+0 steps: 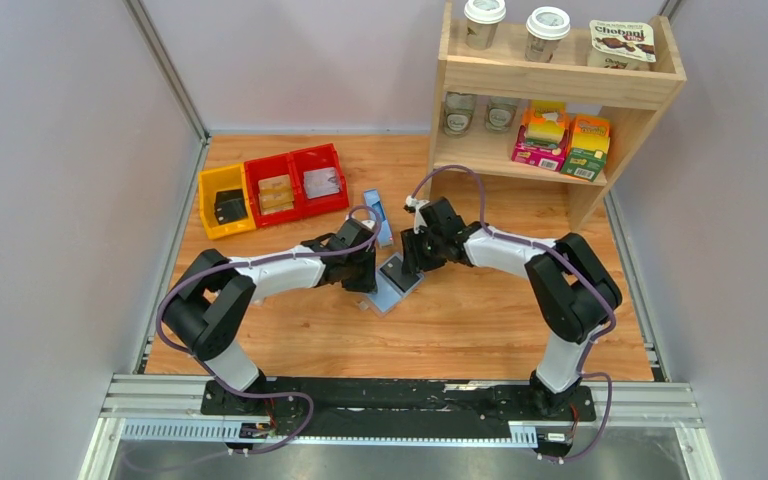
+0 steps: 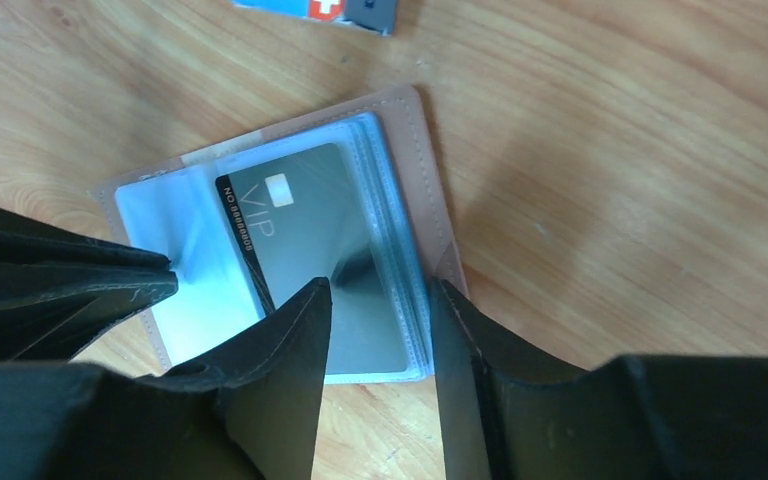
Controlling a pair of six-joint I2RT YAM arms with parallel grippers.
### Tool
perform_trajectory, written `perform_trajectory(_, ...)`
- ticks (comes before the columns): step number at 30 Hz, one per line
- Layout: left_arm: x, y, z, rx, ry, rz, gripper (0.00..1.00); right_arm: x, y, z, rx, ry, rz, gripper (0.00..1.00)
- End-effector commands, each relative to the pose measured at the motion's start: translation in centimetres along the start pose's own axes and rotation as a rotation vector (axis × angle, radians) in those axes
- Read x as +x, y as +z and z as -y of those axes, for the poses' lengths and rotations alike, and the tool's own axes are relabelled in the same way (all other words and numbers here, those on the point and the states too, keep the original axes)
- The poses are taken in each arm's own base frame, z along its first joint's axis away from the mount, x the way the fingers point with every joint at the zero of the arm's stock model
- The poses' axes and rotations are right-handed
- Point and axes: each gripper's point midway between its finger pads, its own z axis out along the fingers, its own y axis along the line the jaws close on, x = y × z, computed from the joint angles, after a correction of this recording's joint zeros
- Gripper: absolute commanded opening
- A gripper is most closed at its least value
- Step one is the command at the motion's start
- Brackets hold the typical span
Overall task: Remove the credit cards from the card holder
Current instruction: Remove the credit card from the card holder.
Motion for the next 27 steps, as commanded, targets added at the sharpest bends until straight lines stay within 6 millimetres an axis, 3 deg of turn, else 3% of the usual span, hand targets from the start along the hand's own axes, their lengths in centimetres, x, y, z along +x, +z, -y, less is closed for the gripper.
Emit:
perform_trajectory(1,0.6,0.0,-2.6,-0.116,0.082,-0.031,0.18,2.1,-0.1,-2.0,-0.044,0.012,-0.052,0.42)
perform_trajectory(5,0.1,-0.6,-4.5,-0.190,0.126,-0.025,0.17,4.0,-1.0,-3.9,-0.078,0.072,-0.080,0.37)
perform_trajectory(9,-1.3,-1.8,-4.6,-0.210,0.164,0.021,0.17,3.5,-2.3,-3.8,-0.044,0.095,-0.032,0.39)
perform_trajectory(15,-3.5,-3.9,-1.4,-0.084,0.116,0.120,0.25,-0.5,-4.0,-4.0,-0.050,0.076,0.096,0.43)
perform_trajectory(18,-4.9,-5.7,0.5,0.002,0.057,0.207,0.27,-1.7,-3.8,-4.5,-0.085,0.067,0.115,0.43)
perform_trajectory(22,-6.0,-7.1,2.4,0.105,-0.001,0.286,0.31,-2.0,-2.9,-4.8,-0.113,0.041,0.106,0.38)
perform_trajectory(27,-5.7,-6.1,2.7,0.149,-0.049,0.273,0.33,-1.7,-1.8,-4.7,-0.145,0.048,0.087,0.31)
